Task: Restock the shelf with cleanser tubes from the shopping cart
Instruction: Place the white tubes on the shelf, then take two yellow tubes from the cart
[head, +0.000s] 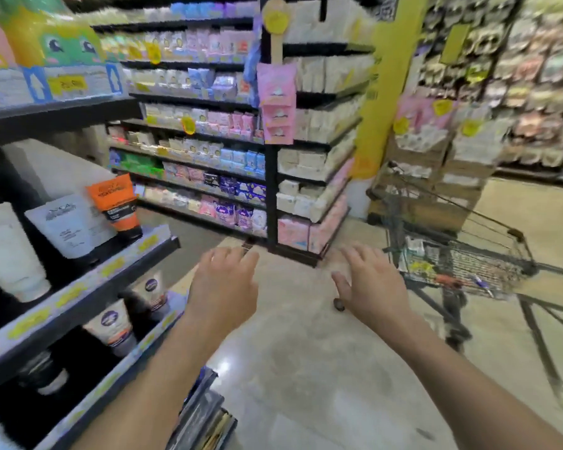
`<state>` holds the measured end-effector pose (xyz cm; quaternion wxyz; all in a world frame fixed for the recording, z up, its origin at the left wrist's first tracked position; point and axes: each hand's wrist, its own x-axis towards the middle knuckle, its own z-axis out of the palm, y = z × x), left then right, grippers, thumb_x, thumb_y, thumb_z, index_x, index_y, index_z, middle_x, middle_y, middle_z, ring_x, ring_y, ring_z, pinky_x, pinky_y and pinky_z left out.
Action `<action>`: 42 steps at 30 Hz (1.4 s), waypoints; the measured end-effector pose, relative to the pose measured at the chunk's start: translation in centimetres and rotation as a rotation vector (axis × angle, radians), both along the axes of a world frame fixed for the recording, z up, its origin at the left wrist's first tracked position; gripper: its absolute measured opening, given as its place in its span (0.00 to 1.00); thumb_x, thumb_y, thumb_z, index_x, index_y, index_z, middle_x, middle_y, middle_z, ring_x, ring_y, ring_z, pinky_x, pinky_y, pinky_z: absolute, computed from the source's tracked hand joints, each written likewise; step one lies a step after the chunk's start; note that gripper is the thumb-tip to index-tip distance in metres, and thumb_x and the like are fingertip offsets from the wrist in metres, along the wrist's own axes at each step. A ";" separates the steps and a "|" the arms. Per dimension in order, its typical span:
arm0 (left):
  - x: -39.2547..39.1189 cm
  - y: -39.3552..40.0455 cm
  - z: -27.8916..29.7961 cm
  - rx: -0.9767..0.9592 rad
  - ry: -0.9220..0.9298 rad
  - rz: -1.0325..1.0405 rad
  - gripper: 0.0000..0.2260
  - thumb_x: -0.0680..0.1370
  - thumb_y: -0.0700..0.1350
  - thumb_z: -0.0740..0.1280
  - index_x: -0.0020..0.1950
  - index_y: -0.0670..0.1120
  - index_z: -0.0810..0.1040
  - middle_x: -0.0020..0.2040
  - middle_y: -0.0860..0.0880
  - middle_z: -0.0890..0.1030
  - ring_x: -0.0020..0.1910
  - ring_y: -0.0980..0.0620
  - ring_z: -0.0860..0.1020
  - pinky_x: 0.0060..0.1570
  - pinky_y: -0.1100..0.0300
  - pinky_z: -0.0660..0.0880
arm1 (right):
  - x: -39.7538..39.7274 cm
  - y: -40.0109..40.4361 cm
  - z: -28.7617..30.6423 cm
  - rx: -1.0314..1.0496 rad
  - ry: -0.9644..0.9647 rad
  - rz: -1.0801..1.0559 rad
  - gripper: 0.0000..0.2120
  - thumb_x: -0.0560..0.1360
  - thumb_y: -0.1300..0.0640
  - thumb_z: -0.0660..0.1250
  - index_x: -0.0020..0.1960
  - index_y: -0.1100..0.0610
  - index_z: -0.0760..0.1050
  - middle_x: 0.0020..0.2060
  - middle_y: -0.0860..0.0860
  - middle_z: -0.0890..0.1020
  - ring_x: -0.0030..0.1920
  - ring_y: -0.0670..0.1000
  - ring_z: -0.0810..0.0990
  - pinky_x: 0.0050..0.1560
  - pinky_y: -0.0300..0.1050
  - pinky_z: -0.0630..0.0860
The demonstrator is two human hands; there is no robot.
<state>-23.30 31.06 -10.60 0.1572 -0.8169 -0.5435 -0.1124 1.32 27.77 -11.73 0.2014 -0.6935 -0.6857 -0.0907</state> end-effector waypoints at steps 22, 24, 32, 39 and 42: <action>42.7 7.2 -0.9 -0.052 -0.072 -0.422 0.14 0.71 0.48 0.72 0.55 0.46 0.81 0.49 0.48 0.82 0.49 0.44 0.80 0.47 0.51 0.77 | 39.9 -1.3 -2.7 -0.001 0.067 -0.360 0.25 0.75 0.45 0.68 0.69 0.51 0.72 0.64 0.52 0.77 0.65 0.57 0.73 0.61 0.55 0.74; 45.6 8.0 -1.4 -0.067 -0.091 -0.434 0.14 0.71 0.47 0.73 0.55 0.46 0.81 0.49 0.48 0.82 0.49 0.44 0.80 0.47 0.51 0.77 | 42.4 -0.8 -3.2 0.000 0.091 -0.383 0.24 0.74 0.45 0.69 0.68 0.51 0.72 0.64 0.52 0.77 0.64 0.57 0.73 0.60 0.55 0.74; 56.2 15.6 -3.8 -0.150 -0.130 -0.539 0.12 0.72 0.45 0.72 0.55 0.45 0.82 0.49 0.47 0.84 0.48 0.42 0.81 0.47 0.50 0.78 | 50.7 2.7 -5.9 0.037 0.142 -0.490 0.21 0.75 0.48 0.68 0.67 0.52 0.74 0.62 0.52 0.78 0.63 0.55 0.74 0.60 0.51 0.74; 64.7 25.0 -5.8 -0.251 -0.211 -0.572 0.16 0.77 0.50 0.68 0.64 0.49 0.79 0.59 0.49 0.82 0.59 0.45 0.78 0.57 0.50 0.74 | 57.9 10.6 -6.4 0.003 0.134 -0.562 0.20 0.76 0.49 0.68 0.67 0.51 0.74 0.63 0.51 0.77 0.64 0.54 0.74 0.62 0.51 0.74; 67.7 29.3 -6.0 -0.277 -0.238 -0.576 0.18 0.79 0.52 0.66 0.67 0.48 0.77 0.62 0.49 0.80 0.61 0.47 0.76 0.62 0.50 0.72 | 60.5 15.1 -6.3 -0.037 0.142 -0.564 0.21 0.77 0.49 0.68 0.68 0.52 0.73 0.63 0.51 0.77 0.64 0.54 0.74 0.64 0.51 0.73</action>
